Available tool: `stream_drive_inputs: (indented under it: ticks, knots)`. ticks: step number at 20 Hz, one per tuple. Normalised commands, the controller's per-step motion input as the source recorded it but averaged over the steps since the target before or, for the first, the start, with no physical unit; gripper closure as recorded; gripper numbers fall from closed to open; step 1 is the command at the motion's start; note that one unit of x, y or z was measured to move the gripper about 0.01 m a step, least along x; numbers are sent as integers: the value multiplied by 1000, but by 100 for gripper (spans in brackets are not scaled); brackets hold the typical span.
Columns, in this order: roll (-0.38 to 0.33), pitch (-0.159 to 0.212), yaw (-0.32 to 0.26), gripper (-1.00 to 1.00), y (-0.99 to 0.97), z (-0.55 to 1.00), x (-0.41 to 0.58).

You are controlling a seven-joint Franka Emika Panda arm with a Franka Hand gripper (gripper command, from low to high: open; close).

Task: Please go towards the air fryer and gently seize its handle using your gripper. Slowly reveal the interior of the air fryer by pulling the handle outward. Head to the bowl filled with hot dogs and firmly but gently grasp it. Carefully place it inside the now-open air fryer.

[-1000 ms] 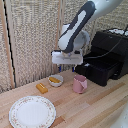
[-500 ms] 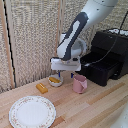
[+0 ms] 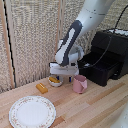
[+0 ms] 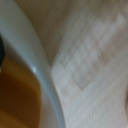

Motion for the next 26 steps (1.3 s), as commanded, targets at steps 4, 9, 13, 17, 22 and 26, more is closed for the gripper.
stream_drive_inputs:
  ticks: [4, 9, 13, 17, 22, 26]
  knots:
    - [-14, 22, 33, 100, -1, -65, 45]
    - [0, 0, -5, 100, 0, -5, 7]
    - [0, -40, -102, 100, 0, 62, 0]
    - [2, -99, -137, 100, 0, 266, -1]
    - [53, -66, -177, 100, 0, 639, -39]
    - [47, 0, -181, 100, 0, 803, 0]
